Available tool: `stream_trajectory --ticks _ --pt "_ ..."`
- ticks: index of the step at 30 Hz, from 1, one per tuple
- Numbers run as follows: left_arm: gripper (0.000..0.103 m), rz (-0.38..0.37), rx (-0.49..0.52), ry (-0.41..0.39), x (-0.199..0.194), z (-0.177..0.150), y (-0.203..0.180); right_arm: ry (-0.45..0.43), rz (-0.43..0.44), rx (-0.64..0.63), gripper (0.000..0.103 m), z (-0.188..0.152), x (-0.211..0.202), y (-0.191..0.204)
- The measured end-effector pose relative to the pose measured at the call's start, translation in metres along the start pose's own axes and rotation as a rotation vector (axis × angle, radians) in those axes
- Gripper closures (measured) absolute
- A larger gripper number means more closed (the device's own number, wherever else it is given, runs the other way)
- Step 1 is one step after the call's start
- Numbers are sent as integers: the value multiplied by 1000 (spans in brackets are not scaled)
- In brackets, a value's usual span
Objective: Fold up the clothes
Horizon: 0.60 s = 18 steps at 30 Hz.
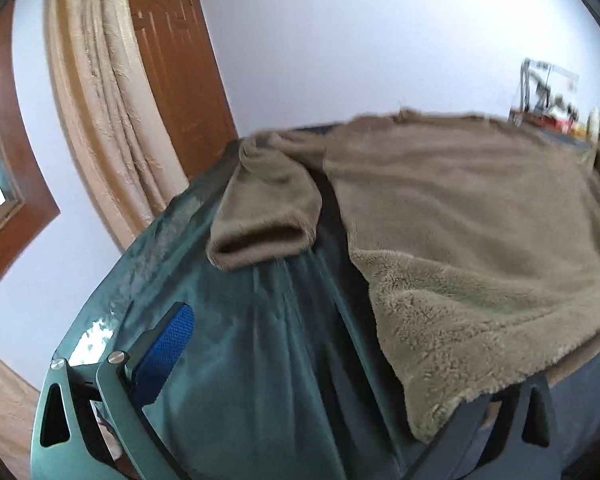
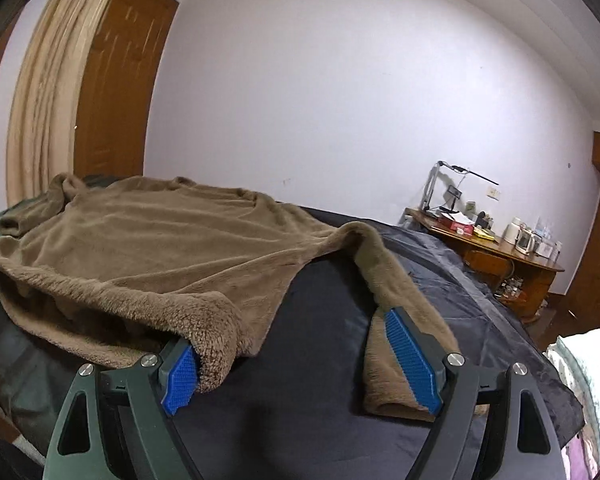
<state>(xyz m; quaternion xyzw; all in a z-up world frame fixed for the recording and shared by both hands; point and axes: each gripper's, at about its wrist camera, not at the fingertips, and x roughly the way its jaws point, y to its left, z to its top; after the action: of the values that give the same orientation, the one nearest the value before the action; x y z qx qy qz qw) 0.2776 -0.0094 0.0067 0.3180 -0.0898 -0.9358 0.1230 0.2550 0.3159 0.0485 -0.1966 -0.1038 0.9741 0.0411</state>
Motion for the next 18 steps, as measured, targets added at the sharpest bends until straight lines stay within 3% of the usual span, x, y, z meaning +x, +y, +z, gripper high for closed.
stream_trajectory --ticks 6,10,13,18 --pt "0 -8 103 -63 -24 3 10 -72 -46 -73 18 10 -22 2" --pt "0 -13 171 -106 -40 5 17 -58 -45 -109 18 10 -40 -3" --pt "0 -20 222 -127 -48 4 20 10 -25 -165 18 -2 -43 3" --pt "0 -64 301 -40 -22 -23 9 156 11 -263 18 -38 -33 16"
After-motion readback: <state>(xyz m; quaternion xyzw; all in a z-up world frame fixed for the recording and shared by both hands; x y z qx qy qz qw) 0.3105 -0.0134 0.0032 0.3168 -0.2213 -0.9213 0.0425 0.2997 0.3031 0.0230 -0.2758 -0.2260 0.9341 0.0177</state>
